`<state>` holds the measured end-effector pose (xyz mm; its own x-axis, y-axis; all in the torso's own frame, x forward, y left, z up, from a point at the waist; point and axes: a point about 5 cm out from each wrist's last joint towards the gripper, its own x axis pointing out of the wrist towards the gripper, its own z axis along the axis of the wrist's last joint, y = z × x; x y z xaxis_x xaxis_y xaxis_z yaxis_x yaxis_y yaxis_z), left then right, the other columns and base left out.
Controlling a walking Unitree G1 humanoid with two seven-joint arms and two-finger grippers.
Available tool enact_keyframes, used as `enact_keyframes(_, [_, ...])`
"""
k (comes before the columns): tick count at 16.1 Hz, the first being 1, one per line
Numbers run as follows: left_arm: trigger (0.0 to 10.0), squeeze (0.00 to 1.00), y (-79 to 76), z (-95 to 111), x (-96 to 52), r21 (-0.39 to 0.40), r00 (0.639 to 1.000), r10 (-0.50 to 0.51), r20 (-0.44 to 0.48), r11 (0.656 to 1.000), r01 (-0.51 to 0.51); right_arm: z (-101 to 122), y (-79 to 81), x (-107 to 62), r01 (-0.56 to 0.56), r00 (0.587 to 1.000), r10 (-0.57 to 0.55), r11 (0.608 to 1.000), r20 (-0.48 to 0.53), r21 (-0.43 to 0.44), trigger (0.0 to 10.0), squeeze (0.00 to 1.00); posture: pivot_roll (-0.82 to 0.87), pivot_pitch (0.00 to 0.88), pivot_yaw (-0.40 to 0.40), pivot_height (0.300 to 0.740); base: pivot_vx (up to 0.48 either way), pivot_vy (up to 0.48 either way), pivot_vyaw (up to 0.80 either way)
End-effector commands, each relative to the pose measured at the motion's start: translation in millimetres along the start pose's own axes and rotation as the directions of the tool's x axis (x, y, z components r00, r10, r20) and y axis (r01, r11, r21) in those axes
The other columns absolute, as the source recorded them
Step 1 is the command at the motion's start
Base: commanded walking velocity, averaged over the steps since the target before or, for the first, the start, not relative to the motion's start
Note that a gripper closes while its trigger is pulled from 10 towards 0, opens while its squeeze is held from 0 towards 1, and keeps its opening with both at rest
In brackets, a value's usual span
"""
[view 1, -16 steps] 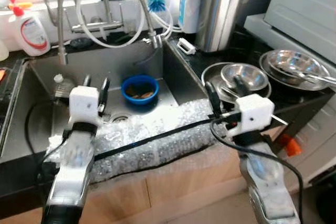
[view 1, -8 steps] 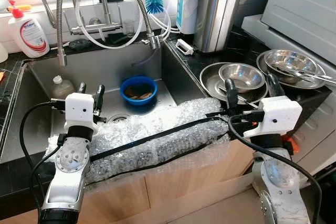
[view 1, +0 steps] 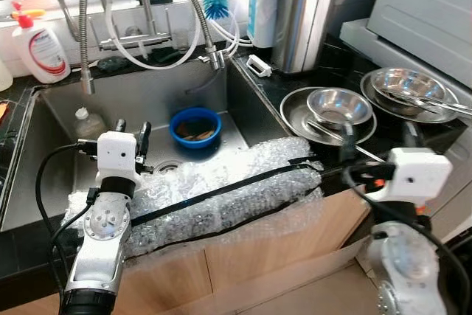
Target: Kitchen organization
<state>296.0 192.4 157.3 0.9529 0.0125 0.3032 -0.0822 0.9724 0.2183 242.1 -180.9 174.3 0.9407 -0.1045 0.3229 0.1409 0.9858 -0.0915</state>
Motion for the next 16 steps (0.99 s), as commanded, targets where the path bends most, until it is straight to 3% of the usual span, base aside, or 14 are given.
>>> enact_keyframes(1, [10.0,0.00,-2.3,-1,0.7,-0.007,1.000,-0.014,0.001,1.000,0.014,10,-0.7,0.5,0.011,0.999,-0.011,1.000,0.036,0.009,10.0,0.00,-0.11,0.000,0.029,0.740,0.000,0.000,0.00])
enact_keyframes(9, [10.0,0.00,-4.2,-7,-1.9,-0.006,1.000,-0.015,-0.012,1.000,0.015,-3,-10.2,-20.5,0.135,0.990,-0.128,0.984,-0.064,0.112,10.0,0.00,-0.10,0.000,0.025,0.740,0.000,0.000,0.00])
enact_keyframes(11, [10.0,0.00,-5.4,-8,-2.7,-0.004,1.000,-0.017,-0.015,1.000,0.017,-10,-19.7,-22.7,0.198,0.978,-0.185,0.970,-0.099,0.144,10.0,0.00,-0.10,0.000,0.022,0.740,0.000,0.000,0.00])
enact_keyframes(16, [10.0,0.00,-6.7,-11,-5.1,0.000,1.000,-0.018,-0.020,1.000,0.018,-21,-21.0,-21.8,0.228,0.969,-0.201,0.954,-0.146,0.197,10.0,0.00,-0.10,0.000,0.017,0.740,0.000,0.000,0.00])
